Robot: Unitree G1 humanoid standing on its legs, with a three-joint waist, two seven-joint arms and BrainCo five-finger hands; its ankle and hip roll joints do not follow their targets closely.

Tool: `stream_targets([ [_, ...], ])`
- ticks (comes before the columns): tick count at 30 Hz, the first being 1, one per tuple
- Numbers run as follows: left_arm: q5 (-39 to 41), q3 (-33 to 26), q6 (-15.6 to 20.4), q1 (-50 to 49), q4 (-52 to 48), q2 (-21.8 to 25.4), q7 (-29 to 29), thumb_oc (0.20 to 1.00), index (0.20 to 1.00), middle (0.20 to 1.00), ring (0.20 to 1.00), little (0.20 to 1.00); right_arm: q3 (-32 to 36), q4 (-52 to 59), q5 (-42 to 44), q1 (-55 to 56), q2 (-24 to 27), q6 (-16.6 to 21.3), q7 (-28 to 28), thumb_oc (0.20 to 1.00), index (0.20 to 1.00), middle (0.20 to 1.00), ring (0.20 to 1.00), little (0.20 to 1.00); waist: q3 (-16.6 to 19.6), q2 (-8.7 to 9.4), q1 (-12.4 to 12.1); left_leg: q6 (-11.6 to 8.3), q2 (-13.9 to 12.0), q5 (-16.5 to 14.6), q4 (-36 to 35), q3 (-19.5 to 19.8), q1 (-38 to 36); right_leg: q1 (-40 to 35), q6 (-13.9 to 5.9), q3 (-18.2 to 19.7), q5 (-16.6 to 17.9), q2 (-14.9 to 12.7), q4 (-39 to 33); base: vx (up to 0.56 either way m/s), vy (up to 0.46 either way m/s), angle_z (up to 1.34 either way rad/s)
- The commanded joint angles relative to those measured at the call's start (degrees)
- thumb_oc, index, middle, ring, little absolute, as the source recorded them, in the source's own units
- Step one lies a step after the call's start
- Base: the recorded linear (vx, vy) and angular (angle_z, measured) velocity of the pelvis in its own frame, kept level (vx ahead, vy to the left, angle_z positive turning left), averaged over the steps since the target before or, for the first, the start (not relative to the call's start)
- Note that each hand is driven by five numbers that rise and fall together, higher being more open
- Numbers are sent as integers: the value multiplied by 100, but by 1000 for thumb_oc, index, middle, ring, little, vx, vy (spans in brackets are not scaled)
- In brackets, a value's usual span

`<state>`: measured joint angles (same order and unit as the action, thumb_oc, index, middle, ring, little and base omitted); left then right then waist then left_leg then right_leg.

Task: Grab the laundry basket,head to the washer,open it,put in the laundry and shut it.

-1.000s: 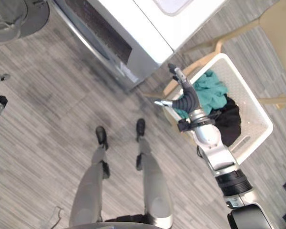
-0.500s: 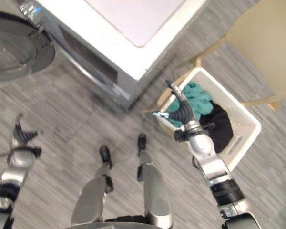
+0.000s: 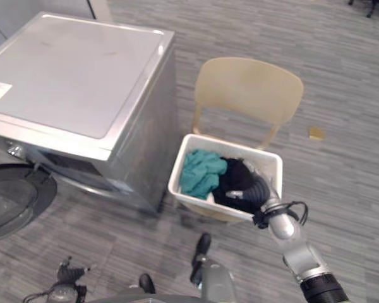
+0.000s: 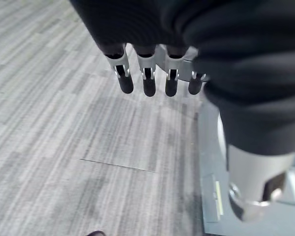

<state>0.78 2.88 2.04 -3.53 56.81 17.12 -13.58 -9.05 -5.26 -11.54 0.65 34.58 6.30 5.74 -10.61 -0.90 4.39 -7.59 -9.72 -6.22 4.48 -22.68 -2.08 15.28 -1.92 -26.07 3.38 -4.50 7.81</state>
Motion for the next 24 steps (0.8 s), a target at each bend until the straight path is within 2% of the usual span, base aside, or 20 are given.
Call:
stream_targets([
  [1, -241, 237, 98, -16, -89, 154, 140, 1000, 1000, 1000, 1000, 1000, -239, 396, -356, -434, 193, 150, 92, 1000, 1000, 1000, 1000, 1000, -192, 306, -205, 189, 126, 216, 1919, 254, 513, -1030, -233, 714, -478, -30, -699, -78, -61, -63],
  [2, -121, 442, 140, 132, -48, 44, 163, 1000, 1000, 1000, 1000, 1000, -641, 271, -472, -794, 338, 114, 62, 1000, 1000, 1000, 1000, 1000, -266, 406, -331, 244, 279, 324, 2086, 835, 1066, -1087, -143, 859, -475, -42, -835, -76, -50, -95],
  [3, -121, 437, 140, 133, -47, 44, 163, 1000, 1000, 1000, 1000, 1000, -649, 264, -472, -804, 336, 116, 65, 1000, 1000, 1000, 1000, 1000, -259, 412, -321, 249, 288, 330, 2079, 837, 1075, -1077, -146, 855, -474, -50, -834, -44, -17, -101],
  [5, -98, 548, 194, 110, -63, 36, 149, 1000, 1000, 1000, 1000, 1000, -1053, 85, -659, -1192, 437, 98, 76, 1000, 1000, 1000, 1000, 1000, -268, 465, -510, 351, 486, 85, 1443, 1329, 1341, -1105, -243, 1091, -496, -67, -842, 84, 89, -91],
  [6, -73, 561, 188, 107, -77, 35, 165, 1000, 1000, 1000, 1000, 1000, -1132, 6, -673, -1299, 451, 85, 84, 1000, 1000, 1000, 1000, 1000, -279, 458, -547, 350, 521, 158, 1128, 1512, 1346, -1102, -267, 1183, -494, -48, -831, 90, 89, -112],
  [7, -56, 571, 207, 92, -33, 56, 143, 1000, 1000, 1000, 1000, 1000, -1277, -78, -701, -1442, 451, 85, 81, 1000, 1000, 1000, 1000, 1000, -271, 445, -628, 313, 573, 397, 685, 1780, 1379, -1096, -283, 1302, -492, 19, -835, 88, 65, -91],
  [9, -11, 598, 220, 82, 29, 55, 134, 1000, 1000, 1000, 1000, 1000, -1470, -279, -790, -1627, 463, 53, 137, 1000, 1000, 1000, 1000, 1000, -275, 416, -773, 252, 612, 638, 383, 2156, 1535, -1135, -316, 1462, -507, 72, -846, 98, 74, -82],
  [11, -26, 588, 207, 39, 84, 52, 161, 1000, 1000, 1000, 1000, 1000, -1540, -333, -814, -1679, 455, 47, 84, 1000, 1000, 1000, 1000, 1000, -239, 374, -788, 277, 586, 658, 126, 2165, 1421, -1143, -335, 1513, -531, 109, -838, 85, 106, -70],
  [13, -108, 562, 169, 2, 322, 57, 186, 1000, 1000, 1000, 1000, 1000, -1693, -486, -985, -1803, 485, -3, 66, 1000, 1000, 1000, 1000, 1000, -146, 296, -813, 335, 592, 698, -133, 2114, 1218, -1149, -375, 1536, -571, 67, -788, 93, 223, 58],
  [17, -225, 571, 149, 22, 571, 142, 203, 1000, 1000, 1000, 1000, 1000, -1875, -758, -1025, -1994, 394, -57, 83, 1000, 1000, 1000, 1000, 1000, -187, 313, -878, 436, 714, 674, -185, 1962, 1109, -1095, -426, 1630, -549, -105, -633, 55, 185, 6],
  [24, -216, 619, 207, 276, 556, 357, 106, 1000, 1000, 1000, 1000, 1000, -2306, -1371, -1287, -2936, 249, -158, 318, 1000, 1000, 1000, 1000, 1000, -378, 348, -1045, 552, 873, 642, -195, 1813, 1357, -719, -558, 1651, -355, -313, -573, -19, 101, -6],
])
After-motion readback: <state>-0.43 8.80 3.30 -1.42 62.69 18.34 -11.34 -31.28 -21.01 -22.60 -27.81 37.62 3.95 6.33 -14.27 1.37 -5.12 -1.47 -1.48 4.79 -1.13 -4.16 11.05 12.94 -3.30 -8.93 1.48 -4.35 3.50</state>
